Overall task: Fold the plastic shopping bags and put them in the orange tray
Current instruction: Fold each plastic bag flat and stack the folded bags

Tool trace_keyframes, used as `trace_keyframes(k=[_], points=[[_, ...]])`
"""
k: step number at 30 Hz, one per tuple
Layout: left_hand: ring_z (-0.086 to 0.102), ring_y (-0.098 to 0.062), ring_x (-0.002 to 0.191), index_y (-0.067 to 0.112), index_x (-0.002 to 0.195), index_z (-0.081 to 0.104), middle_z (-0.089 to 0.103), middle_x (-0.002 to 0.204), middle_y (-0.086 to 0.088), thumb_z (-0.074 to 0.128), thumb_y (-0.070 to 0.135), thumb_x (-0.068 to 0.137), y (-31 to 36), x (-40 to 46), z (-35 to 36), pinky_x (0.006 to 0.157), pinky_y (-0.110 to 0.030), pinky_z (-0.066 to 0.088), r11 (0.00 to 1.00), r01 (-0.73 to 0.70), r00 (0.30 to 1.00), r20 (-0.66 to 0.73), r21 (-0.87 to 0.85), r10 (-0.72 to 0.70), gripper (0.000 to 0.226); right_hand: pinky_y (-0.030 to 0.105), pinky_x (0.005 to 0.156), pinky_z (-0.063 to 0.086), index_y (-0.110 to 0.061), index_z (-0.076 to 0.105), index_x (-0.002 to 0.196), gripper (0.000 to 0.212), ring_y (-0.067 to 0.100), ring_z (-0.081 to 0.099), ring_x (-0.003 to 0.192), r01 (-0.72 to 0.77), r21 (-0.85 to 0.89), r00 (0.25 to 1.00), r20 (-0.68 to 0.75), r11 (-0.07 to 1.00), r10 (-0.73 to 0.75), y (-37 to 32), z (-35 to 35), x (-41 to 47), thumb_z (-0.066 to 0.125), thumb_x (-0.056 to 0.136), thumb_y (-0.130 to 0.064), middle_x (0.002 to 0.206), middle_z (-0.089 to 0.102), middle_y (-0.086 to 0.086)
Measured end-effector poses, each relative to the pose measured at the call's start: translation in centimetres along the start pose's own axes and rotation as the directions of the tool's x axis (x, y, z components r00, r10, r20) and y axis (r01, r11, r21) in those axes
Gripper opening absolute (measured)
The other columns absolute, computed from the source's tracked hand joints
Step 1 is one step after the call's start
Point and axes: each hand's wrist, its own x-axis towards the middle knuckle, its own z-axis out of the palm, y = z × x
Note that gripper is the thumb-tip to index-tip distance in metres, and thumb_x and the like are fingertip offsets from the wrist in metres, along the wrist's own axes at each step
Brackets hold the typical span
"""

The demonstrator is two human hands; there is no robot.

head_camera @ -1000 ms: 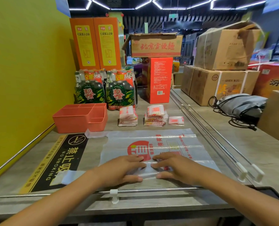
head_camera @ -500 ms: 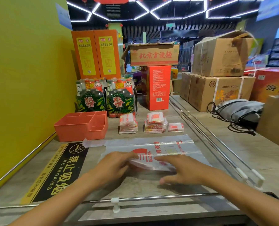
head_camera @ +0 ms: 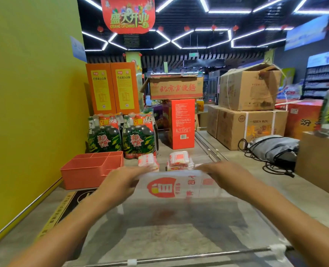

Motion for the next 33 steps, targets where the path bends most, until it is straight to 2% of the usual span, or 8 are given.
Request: trace_keyframes(k=[6, 9, 12, 14, 18, 26, 29, 33], points=[[0.061, -0.005, 0.11, 0.041, 0.134, 0.057, 0.06, 0.126, 0.022, 0.073, 0.003, 0.084, 1.6, 1.3, -7.2, 0.082, -0.018, 0.053, 1.0, -0.009, 0.995, -0.103, 0.002, 0.009, 0.064, 0.038, 0.087, 0.059, -0.049, 0.047, 0.142, 0.056, 0.013, 0.065, 0.115, -0.024, 0.04, 0.98, -0.198, 0.999, 0.032, 0.1, -6.3, -1.4, 0.066, 0.095, -0.025, 0.132, 0.065, -0.014], [0.066, -0.02, 0.11, 0.038, 0.135, 0.054, 0.066, 0.129, 0.003, 0.069, -0.012, 0.078, 2.4, 1.5, -10.6, 0.076, -0.031, 0.06, 0.994, -0.083, 0.974, -0.206, 0.066, 0.095, 0.078, 0.041, 0.072, 0.062, -0.032, 0.059, 0.137, 0.06, 0.023, 0.072, 0.104, 0.007, 0.006, 0.923, -0.384, 1.0, -0.004, 0.0, -9.2, -2.4, 0.078, 0.084, -0.013, 0.122, 0.071, -0.003], [0.067, -0.022, 0.108, 0.026, 0.135, 0.061, 0.069, 0.125, -0.002, 0.068, -0.018, 0.078, 2.4, 2.1, -13.5, 0.077, -0.035, 0.059, 0.979, -0.184, 0.941, -0.274, 0.085, 0.201, 0.072, 0.044, 0.055, 0.06, -0.016, 0.068, 0.128, 0.057, 0.034, 0.074, 0.088, 0.074, -0.047, 0.82, -0.566, 0.996, -0.088, 0.1, -11.6, -2.9, 0.082, 0.075, 0.0, 0.108, 0.076, 0.008], [0.068, -0.021, 0.107, 0.019, 0.131, 0.065, 0.071, 0.12, -0.002, 0.067, -0.018, 0.081, 2.1, 2.9, -14.3, 0.08, -0.034, 0.056, 0.977, -0.204, 0.917, -0.337, 0.067, 0.214, 0.062, 0.045, 0.063, 0.06, -0.019, 0.065, 0.132, 0.048, 0.035, 0.073, 0.094, 0.089, -0.01, 0.82, -0.567, 0.996, -0.079, 0.3, -12.6, -2.5, 0.072, 0.087, -0.006, 0.114, 0.074, 0.009], [0.068, -0.015, 0.096, 0.018, 0.125, 0.068, 0.071, 0.11, 0.003, 0.068, -0.014, 0.084, 0.4, 5.3, -12.0, 0.072, -0.025, 0.051, 0.982, -0.18, 0.919, -0.346, 0.054, 0.188, 0.053, 0.032, 0.076, 0.054, -0.032, 0.055, 0.141, 0.042, 0.026, 0.069, 0.11, 0.008, 0.047, 0.915, -0.402, 0.999, 0.011, 1.1, -12.2, 0.0, 0.054, 0.102, -0.019, 0.124, 0.07, 0.0], [0.066, -0.01, 0.101, 0.036, 0.13, 0.063, 0.071, 0.115, 0.01, 0.069, 0.002, 0.089, -6.3, 5.4, 0.5, 0.079, -0.031, 0.057, 0.998, 0.068, 0.992, 0.104, -0.013, -0.067, 0.054, 0.032, 0.1, 0.049, -0.043, 0.046, 0.146, 0.059, 0.017, 0.056, 0.127, -0.04, 0.064, 0.999, 0.0, 0.997, 0.04, 4.7, 2.0, 4.7, 0.05, 0.102, -0.004, 0.146, 0.054, -0.005], [0.063, -0.015, 0.095, 0.045, 0.138, 0.053, 0.069, 0.117, 0.005, 0.058, -0.003, 0.09, -8.0, 3.0, 5.4, 0.079, -0.035, 0.054, 0.986, 0.102, 0.945, 0.297, 0.128, -0.137, 0.068, 0.035, 0.111, 0.039, -0.038, 0.042, 0.15, 0.062, 0.019, 0.046, 0.139, -0.038, 0.089, 0.981, 0.191, 0.995, 0.021, 4.9, 7.4, 3.7, 0.048, 0.1, -0.002, 0.155, 0.043, -0.007], [0.048, -0.01, 0.134, 0.043, 0.146, 0.044, 0.047, 0.15, 0.014, 0.054, 0.025, 0.101, -9.2, -0.6, 9.1, 0.114, -0.037, 0.039, 0.995, 0.1, 0.82, 0.565, 0.014, -0.09, 0.05, 0.035, 0.12, 0.03, -0.035, 0.037, 0.153, 0.049, 0.016, 0.037, 0.144, -0.035, 0.196, 0.915, 0.401, 0.98, -0.047, 5.2, 11.6, 2.2, 0.046, 0.105, -0.042, 0.16, 0.035, -0.007]])
